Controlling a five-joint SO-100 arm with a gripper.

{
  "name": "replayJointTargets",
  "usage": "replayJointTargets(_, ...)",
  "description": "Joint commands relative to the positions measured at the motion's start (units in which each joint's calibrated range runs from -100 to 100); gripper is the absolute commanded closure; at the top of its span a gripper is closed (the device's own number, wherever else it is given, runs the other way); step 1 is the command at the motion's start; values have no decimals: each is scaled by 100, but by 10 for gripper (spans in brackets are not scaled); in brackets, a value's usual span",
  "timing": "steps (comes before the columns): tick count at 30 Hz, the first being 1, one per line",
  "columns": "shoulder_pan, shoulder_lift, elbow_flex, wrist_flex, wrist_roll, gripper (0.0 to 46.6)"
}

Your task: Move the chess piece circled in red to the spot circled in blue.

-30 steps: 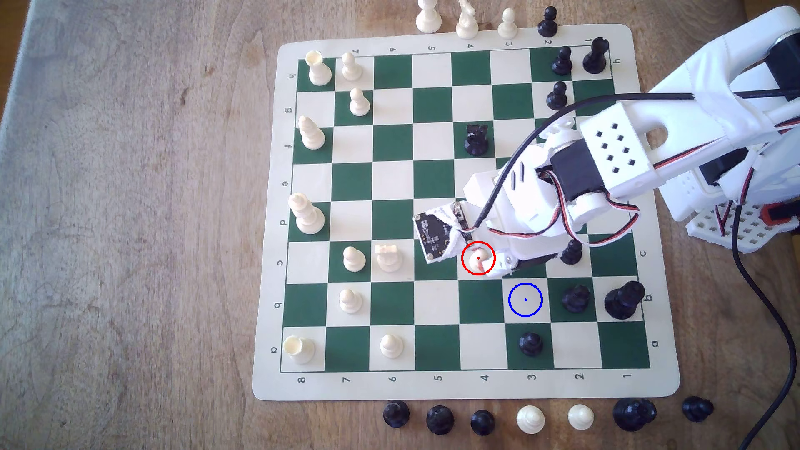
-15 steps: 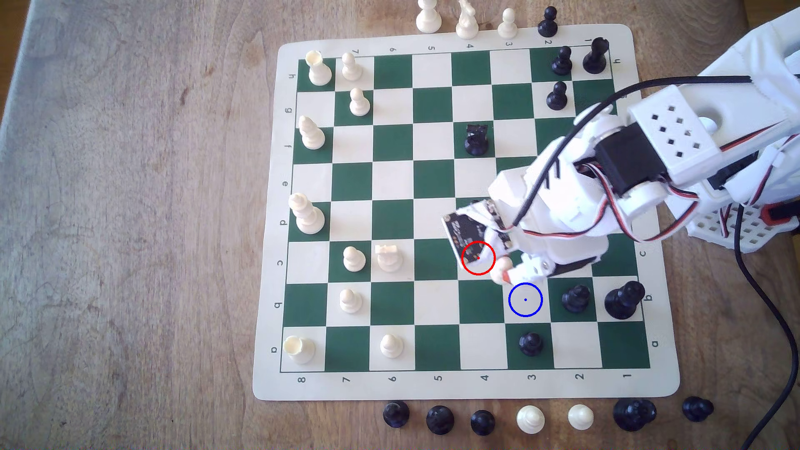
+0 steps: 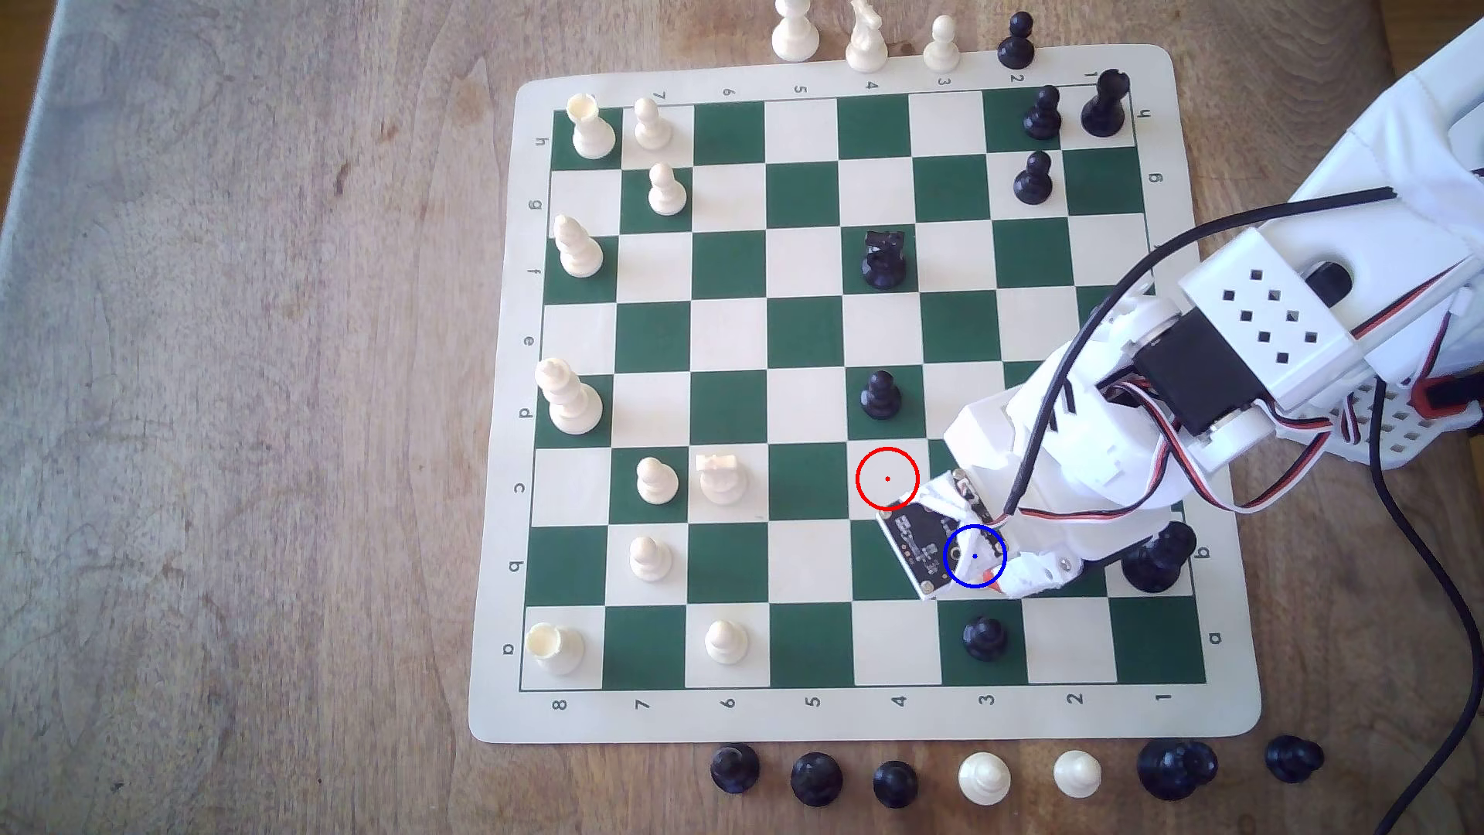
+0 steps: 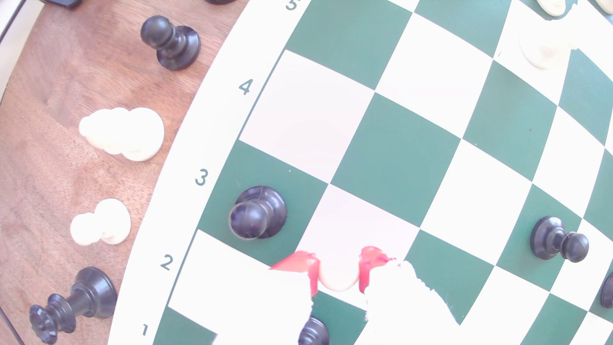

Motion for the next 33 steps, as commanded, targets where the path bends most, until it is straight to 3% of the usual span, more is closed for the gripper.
replayJointTargets(1, 3, 34, -41, -151, -24, 464)
replayJointTargets(30, 268, 254, 195, -348, 63, 464)
replayJointTargets(33, 268, 280, 204, -339, 63, 433)
